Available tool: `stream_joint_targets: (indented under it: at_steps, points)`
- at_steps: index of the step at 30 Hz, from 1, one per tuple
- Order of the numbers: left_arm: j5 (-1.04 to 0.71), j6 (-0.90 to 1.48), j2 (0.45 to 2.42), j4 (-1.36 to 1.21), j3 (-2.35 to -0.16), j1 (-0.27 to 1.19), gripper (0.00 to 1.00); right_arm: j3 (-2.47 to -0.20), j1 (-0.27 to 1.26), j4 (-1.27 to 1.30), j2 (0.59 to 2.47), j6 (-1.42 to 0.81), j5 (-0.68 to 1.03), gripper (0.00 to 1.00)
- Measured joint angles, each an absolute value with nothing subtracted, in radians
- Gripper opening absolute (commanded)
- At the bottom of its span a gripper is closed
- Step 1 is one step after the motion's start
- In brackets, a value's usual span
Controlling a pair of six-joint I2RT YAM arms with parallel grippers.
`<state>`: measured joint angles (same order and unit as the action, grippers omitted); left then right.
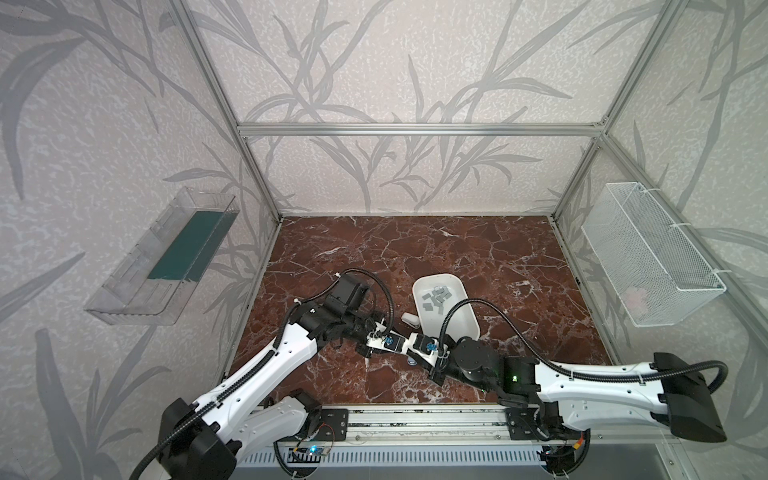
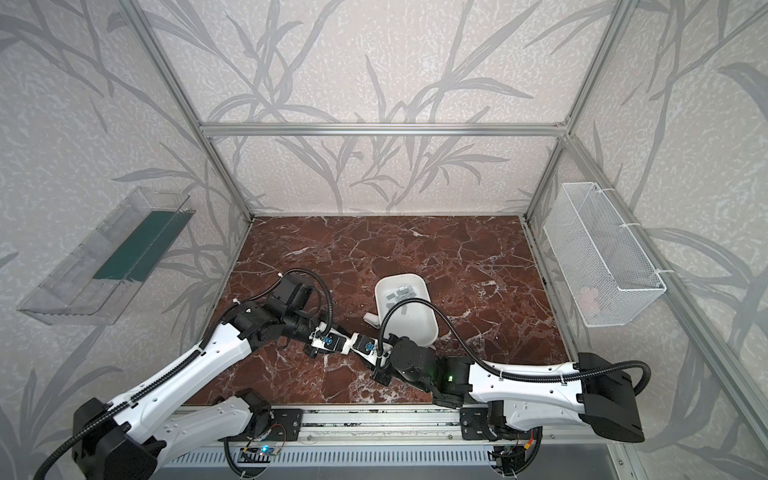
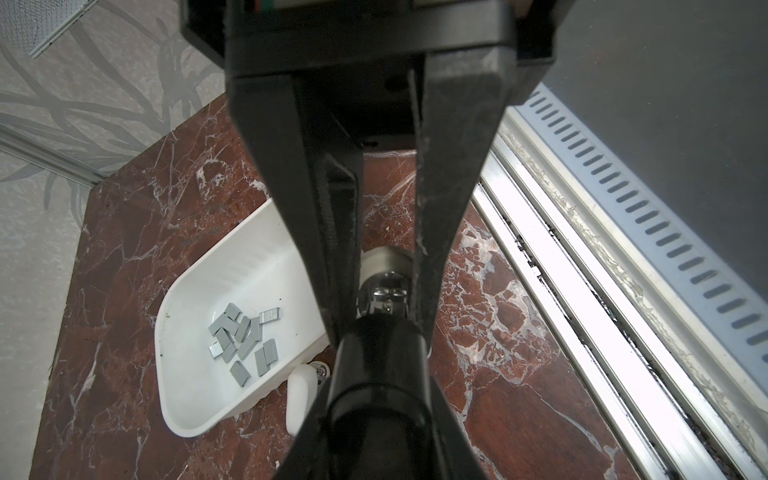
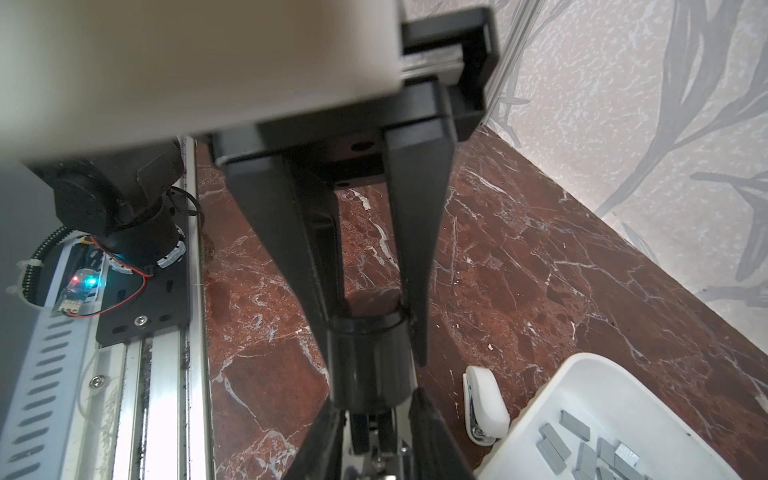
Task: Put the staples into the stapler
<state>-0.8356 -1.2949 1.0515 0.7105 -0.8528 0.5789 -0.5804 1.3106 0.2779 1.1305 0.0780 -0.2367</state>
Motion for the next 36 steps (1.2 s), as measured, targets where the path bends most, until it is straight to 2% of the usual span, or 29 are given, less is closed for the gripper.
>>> stream_joint_targets:
  at_steps: [11,18,26,36]
  points:
    - [-0.816,-1.281,1.025,0.729,-0.841,0.563,0.0,-0.594,1.317,0.283,1.158,0.089,-0.235,0.0]
    - [-0.842,-1.256,0.976,0.707,-0.822,0.516,0.0,-0.585,1.306,0.322,1.152,0.115,-0.222,0.0]
    - [-0.961,-1.212,0.958,0.65,-0.818,0.44,0.0,-0.546,1.212,0.421,1.115,0.119,-0.077,0.0]
    - [-1.067,-1.176,0.949,0.648,-0.814,0.37,0.0,-0.553,1.191,0.447,1.124,0.12,-0.03,0.0]
